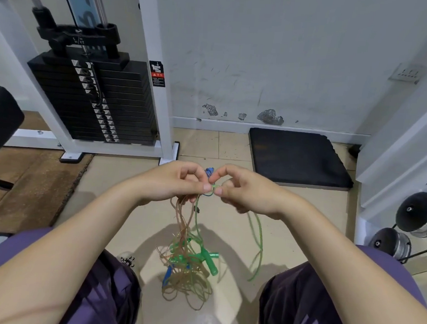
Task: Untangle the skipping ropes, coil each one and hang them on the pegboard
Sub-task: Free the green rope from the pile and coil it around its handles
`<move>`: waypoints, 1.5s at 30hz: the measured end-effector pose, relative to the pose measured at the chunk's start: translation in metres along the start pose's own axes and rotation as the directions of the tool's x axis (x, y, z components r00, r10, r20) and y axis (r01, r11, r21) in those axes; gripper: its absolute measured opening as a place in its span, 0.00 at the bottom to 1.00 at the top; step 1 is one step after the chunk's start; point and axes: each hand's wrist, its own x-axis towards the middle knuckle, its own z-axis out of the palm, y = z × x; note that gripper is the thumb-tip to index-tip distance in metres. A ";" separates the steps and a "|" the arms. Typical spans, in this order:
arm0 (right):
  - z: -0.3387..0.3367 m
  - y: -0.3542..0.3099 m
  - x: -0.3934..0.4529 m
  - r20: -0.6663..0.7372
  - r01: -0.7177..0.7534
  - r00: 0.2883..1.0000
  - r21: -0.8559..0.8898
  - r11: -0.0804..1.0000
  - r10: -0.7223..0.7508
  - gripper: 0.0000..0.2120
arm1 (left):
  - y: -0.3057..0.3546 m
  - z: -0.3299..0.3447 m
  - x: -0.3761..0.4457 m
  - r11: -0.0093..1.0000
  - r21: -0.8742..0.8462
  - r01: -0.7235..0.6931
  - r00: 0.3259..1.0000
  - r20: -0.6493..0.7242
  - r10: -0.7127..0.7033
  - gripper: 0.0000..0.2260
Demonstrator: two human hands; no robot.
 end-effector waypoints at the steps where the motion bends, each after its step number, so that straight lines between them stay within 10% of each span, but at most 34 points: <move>1: -0.003 0.000 0.000 -0.041 -0.022 0.999 -0.084 0.996 0.018 0.07 | -0.001 -0.002 0.001 0.999 0.031 0.009 1.000 -0.010 -0.009 0.10; 7: -0.008 0.003 0.000 -0.113 -0.032 0.994 -0.345 0.938 -0.008 0.08 | -0.004 -0.005 0.002 0.975 0.208 0.073 0.995 -0.076 -0.058 0.03; 21: -0.037 0.007 -0.002 -0.488 -0.018 0.870 -0.177 0.984 -0.072 0.07 | -0.020 -0.029 0.002 0.758 0.596 0.265 0.954 -0.276 -0.116 0.05; 29: -0.007 -0.003 -0.001 -0.262 0.139 0.952 -0.087 0.987 -0.157 0.03 | -0.007 0.011 0.008 0.994 0.014 -0.110 0.992 -0.066 0.110 0.10; 39: -0.025 -0.008 -0.007 -0.478 0.336 0.861 0.282 0.899 -0.172 0.02 | -0.015 0.018 0.016 0.992 0.123 0.003 1.000 0.010 -0.004 0.06; 45: -0.030 -0.003 -0.007 -0.296 0.147 0.953 0.250 0.957 -0.069 0.04 | -0.003 0.006 0.008 0.965 -0.226 -0.134 0.990 -0.077 0.120 0.09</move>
